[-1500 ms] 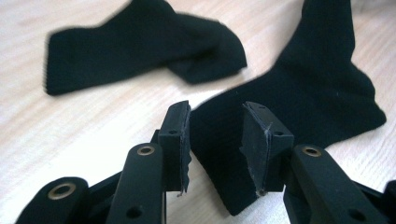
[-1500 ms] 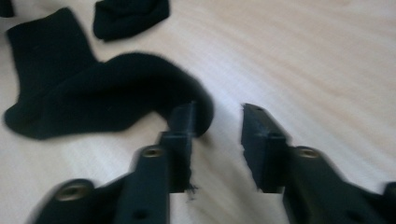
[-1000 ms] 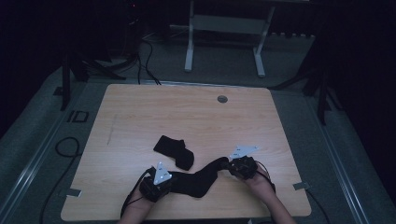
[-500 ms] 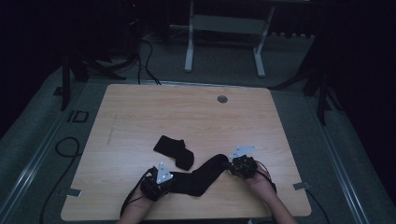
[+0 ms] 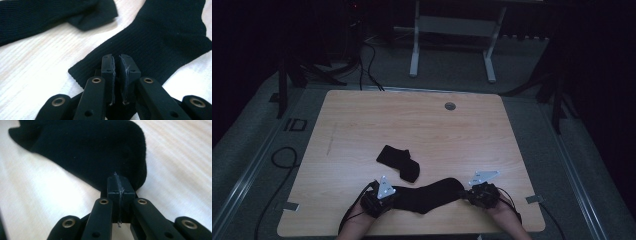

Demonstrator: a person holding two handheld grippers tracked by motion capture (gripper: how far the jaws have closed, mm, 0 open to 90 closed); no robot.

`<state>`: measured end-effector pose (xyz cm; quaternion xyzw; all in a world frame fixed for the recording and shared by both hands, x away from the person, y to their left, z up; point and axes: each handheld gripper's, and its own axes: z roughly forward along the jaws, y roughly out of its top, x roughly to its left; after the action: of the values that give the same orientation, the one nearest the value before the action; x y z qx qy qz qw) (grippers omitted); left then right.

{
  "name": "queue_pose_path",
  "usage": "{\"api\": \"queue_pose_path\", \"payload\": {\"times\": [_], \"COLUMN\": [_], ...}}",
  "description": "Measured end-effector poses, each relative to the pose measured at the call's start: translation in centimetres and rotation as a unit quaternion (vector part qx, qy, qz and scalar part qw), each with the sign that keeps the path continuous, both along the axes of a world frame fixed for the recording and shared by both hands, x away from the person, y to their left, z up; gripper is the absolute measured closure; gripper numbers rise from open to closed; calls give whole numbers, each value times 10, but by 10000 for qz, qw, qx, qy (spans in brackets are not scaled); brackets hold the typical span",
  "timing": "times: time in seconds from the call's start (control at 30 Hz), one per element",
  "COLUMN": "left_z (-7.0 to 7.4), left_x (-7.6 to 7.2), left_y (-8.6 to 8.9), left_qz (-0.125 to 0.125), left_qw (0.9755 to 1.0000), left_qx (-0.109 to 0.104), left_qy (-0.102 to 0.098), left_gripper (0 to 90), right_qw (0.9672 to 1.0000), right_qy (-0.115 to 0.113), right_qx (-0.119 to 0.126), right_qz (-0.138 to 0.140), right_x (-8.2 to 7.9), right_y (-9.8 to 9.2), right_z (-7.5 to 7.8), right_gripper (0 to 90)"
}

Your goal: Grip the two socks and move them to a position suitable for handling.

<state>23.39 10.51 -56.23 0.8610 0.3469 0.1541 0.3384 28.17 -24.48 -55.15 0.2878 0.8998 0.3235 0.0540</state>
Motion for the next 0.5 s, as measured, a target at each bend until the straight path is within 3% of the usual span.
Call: {"api": "queue_pose_path", "payload": {"times": [0.1,0.17,0.3,0.4,0.5], "left_z": [2,8,18,15,8], "left_x": [-4,-5,-4,-1,-1], "left_y": [-1,1,6,5,0], "left_qz": [-70,-29,82,84,-31], "left_qw": [10000,9999,9992,9991,9997], "left_qx": [-36,-139,-326,-384,-248], "left_qy": [30,-75,-232,-156,-63], "left_gripper": [824,824,826,857,858], "right_qw": [9999,9999,9992,9986,9988], "right_qy": [85,93,-180,-472,-480], "right_qx": [-59,4,335,251,80], "right_qz": [78,117,125,50,25], "right_x": [-6,-8,-7,-1,8], "right_y": [-1,0,6,13,18], "right_z": [2,7,25,30,22], "right_gripper": [856,836,861,898,898]}}
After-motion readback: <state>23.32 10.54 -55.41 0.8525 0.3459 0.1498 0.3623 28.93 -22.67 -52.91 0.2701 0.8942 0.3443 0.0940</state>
